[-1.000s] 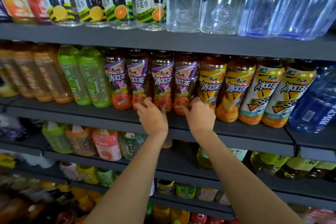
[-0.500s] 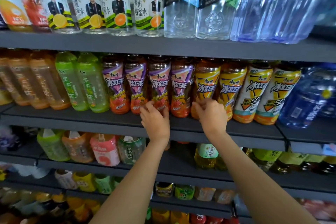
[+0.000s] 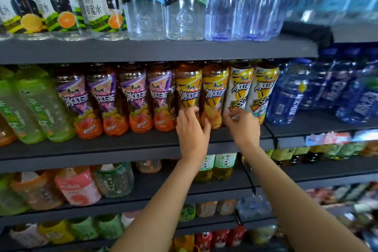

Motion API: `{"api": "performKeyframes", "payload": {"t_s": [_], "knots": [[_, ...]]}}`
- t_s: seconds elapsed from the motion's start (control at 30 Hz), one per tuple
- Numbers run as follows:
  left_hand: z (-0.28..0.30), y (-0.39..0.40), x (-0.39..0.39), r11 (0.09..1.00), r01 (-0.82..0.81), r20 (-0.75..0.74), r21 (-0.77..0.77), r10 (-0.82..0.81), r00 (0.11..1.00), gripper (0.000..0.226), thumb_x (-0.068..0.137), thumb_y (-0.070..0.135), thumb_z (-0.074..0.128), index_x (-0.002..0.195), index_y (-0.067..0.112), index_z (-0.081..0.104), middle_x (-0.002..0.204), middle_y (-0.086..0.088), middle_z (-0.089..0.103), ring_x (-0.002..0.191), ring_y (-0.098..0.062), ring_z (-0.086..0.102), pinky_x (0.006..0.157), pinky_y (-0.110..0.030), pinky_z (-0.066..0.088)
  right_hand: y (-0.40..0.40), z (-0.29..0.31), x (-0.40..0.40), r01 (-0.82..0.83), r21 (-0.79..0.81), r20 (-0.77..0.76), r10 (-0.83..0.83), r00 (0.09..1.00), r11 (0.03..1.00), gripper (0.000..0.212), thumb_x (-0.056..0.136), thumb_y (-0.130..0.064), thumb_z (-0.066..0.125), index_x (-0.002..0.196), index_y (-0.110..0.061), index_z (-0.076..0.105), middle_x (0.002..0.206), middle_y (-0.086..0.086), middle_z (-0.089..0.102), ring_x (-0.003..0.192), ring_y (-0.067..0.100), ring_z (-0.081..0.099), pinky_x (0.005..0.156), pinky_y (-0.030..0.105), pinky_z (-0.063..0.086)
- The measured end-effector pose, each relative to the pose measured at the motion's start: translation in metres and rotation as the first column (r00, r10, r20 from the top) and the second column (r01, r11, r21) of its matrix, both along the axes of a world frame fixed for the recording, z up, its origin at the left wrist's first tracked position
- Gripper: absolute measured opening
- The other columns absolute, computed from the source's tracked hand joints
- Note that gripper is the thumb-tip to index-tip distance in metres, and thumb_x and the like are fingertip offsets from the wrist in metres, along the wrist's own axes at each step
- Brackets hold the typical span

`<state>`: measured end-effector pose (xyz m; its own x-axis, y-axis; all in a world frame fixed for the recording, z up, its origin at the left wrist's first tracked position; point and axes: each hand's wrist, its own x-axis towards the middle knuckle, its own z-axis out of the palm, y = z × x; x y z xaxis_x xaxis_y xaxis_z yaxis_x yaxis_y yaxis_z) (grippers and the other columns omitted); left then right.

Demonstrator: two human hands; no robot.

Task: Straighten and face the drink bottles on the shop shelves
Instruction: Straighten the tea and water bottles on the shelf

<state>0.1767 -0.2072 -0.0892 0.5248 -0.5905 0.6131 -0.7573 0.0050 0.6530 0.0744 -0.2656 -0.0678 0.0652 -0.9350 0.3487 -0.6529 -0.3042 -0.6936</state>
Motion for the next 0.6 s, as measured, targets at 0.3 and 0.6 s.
{"api": "performKeyframes", "payload": {"t_s": [0.3, 0.6], "knots": [[0.006, -0.037, -0.067, 0.966, 0.246, -0.036, 0.075, -0.244, 0.969, 0.029, 0.09, 0.009, 0.053, 0.117, 0.011, 0.044, 0.115, -0.002, 0.051, 0.095, -0.019, 0.058, 0.066, -0.022, 0.038, -0.054, 0.006, -0.114, 0.233, 0.082, 0.041, -0.237, 0.971, 0.969, 0.04, 0.088, -0.031, 0.064, 0.116, -0.005, 0.052, 0.121, 0.013, 0.053, 0.11, 0.03, 0.051, 0.077, 0.037, 0.041], [0.008, -0.098, -0.152, 0.974, 0.218, -0.014, 0.053, -0.218, 0.976, 0.037, 0.09, 0.008, 0.052, 0.125, 0.008, 0.042, 0.119, -0.007, 0.048, 0.105, -0.022, 0.052, 0.079, -0.03, 0.044, -0.115, 0.012, -0.154, -0.032, 0.162, -0.069, 0.043, 0.997, 0.986, 0.069, 0.078, -0.038, 0.073, 0.126, -0.001, 0.038, 0.117, 0.017, 0.056, 0.105, 0.032, 0.055, 0.07, 0.034, 0.04]]}}
